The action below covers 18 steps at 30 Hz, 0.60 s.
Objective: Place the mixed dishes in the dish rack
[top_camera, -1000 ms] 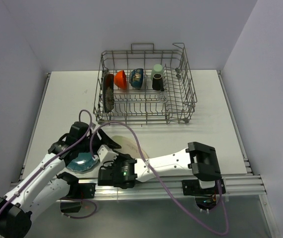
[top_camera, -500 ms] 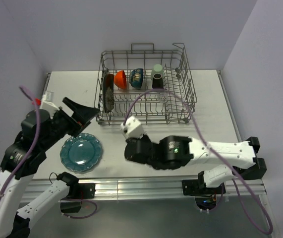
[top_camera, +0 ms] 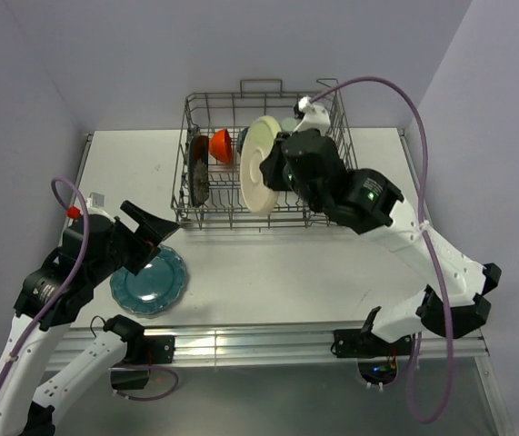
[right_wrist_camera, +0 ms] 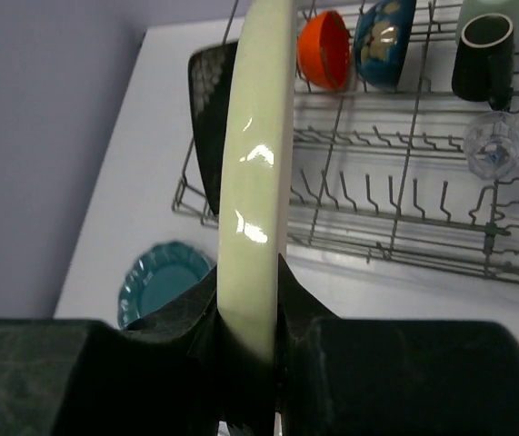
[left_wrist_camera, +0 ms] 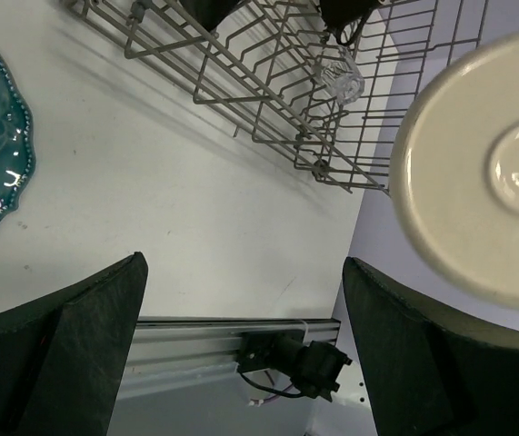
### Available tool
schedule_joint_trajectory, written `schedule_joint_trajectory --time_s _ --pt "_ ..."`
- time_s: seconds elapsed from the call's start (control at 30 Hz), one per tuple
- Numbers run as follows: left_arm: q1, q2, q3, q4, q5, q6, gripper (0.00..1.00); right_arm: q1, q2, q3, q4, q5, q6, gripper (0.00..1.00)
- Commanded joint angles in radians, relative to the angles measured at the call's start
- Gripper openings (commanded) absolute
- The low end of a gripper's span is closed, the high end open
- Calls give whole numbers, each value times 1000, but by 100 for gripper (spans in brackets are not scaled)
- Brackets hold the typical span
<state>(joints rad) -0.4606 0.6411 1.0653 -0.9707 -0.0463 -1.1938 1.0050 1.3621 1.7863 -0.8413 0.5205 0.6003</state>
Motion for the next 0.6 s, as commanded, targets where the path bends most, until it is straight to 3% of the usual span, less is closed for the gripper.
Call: schedule_joint_trajectory --time_s 0.0,0.17,0.3,0.4,0.57 --pt "-1 -18 21 -14 -6 -1 95 -77 63 129 214 -37 116 0" --pt "-1 -12 47 -33 -7 29 95 -157 259 251 234 -103 216 0" --pt "-1 -27 45 -56 -12 43 95 -155 473 472 188 -117 207 0" --pt "-1 -49 44 -77 -18 54 95 -155 560 556 174 -91 173 0" --pt "-3 -73 50 -112 -43 77 95 -157 588 555 203 -45 110 0"
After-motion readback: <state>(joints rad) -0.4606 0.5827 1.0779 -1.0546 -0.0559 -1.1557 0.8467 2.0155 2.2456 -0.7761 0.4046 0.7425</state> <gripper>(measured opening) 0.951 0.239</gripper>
